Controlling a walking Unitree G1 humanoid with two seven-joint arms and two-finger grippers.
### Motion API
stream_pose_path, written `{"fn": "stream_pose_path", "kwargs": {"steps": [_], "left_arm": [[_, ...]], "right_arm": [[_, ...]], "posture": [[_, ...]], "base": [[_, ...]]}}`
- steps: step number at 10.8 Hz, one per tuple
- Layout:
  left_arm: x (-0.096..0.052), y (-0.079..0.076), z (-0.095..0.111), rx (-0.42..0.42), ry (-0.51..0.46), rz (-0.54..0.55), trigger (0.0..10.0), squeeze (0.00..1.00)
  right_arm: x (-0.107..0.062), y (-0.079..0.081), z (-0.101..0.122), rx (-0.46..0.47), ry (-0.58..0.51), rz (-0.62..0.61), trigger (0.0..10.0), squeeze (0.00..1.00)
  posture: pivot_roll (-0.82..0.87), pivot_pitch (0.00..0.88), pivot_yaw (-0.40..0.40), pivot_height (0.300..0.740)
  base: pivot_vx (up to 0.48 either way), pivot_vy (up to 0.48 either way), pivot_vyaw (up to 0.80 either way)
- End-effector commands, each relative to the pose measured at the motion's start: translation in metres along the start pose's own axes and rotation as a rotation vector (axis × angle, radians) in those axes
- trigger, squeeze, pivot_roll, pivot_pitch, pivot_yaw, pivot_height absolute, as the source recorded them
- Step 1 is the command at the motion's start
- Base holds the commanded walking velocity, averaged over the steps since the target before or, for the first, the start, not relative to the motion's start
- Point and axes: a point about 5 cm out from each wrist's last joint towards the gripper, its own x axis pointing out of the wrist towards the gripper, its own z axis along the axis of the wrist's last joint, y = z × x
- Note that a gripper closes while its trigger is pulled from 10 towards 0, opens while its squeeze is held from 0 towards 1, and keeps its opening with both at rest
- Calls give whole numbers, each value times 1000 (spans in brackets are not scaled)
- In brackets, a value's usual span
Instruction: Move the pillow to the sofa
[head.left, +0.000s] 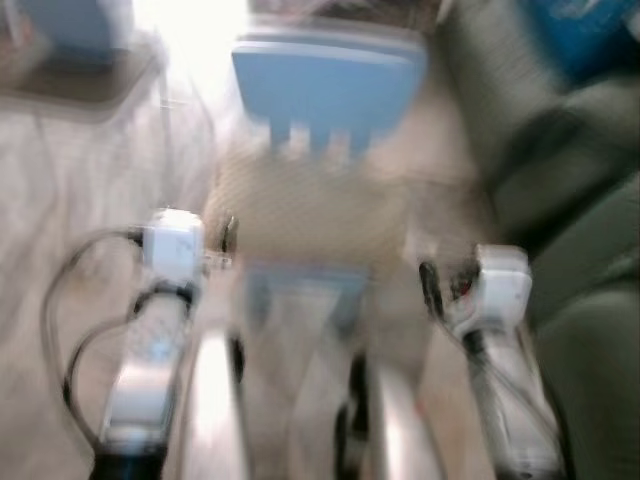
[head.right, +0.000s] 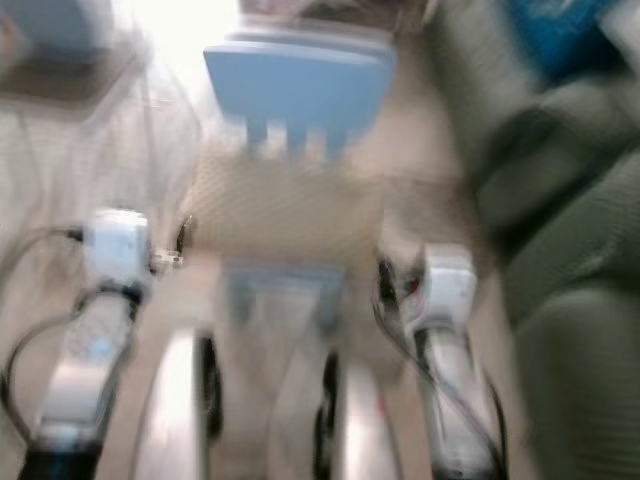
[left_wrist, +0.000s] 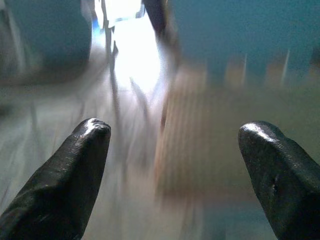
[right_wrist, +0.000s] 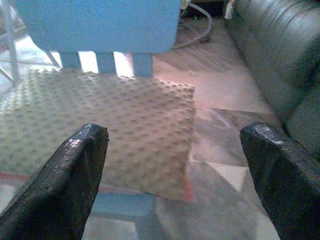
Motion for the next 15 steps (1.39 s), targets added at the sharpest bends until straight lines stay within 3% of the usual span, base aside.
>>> {"fn": "stream_pose_path", "kwargs": {"steps": [1,4,8,13,15], "left_arm": [[2,0,8,12,-28,6,10000,0],[4,3,8,8,-25,36,10000,0],[4,4,7,-2,-22,49,10000,0],[5,6,7,4,-14,63,10000,0],[5,5,7,0,-10,62,10000,0]], "right_arm": [[-4,-1,-3,6,15,-1,10000,0],[-2,2,-3,6,16,18,10000,0],[-1,3,-1,9,6,27,10000,0],[0,14,2,-15,-6,111,10000,0],[-1,14,2,-8,-8,114,10000,0]], "posture": [[-18,273,-59,618],[-17,283,-63,608],[-20,287,-65,533],[-21,291,-65,533],[-20,294,-64,533]], "base": [[0,0,0],[0,0,0],[0,0,0],[0,0,0],[0,0,566]]}}
